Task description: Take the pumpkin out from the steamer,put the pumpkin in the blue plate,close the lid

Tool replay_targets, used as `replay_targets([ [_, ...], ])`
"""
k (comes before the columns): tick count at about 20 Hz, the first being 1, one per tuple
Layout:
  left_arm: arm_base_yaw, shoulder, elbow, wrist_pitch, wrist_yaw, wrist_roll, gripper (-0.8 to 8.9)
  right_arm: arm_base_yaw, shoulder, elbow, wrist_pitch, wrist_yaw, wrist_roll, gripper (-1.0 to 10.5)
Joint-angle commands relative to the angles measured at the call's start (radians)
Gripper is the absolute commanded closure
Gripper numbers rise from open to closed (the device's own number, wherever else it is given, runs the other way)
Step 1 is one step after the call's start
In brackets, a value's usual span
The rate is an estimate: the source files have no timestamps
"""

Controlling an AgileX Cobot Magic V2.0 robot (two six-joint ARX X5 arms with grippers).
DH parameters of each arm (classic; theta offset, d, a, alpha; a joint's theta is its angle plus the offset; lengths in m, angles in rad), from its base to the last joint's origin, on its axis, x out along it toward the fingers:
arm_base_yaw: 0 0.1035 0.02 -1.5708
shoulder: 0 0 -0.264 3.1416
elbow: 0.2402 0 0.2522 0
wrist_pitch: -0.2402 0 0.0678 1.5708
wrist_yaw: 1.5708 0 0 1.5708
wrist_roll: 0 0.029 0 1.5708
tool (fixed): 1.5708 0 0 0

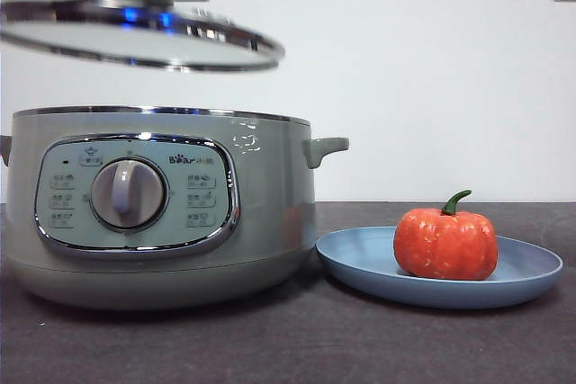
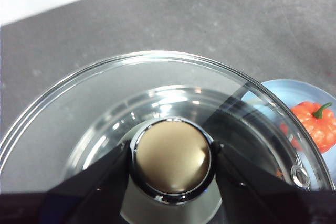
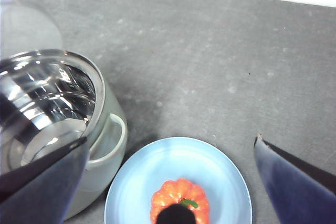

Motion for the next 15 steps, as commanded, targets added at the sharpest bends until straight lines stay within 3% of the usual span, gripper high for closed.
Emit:
replay_targets([
  [1, -0.013, -0.011, -0.039, 0.105, 0.002, -0.040, 8.20, 0.000, -0.002, -0.006, 0.000, 0.005, 0.017, 3.8],
  [15, -0.029, 0.049, -0.058, 0.129, 0.003, -0.069, 8.20, 0.000, -0.001, -0.006, 0.000, 0.005, 0.017, 3.8],
])
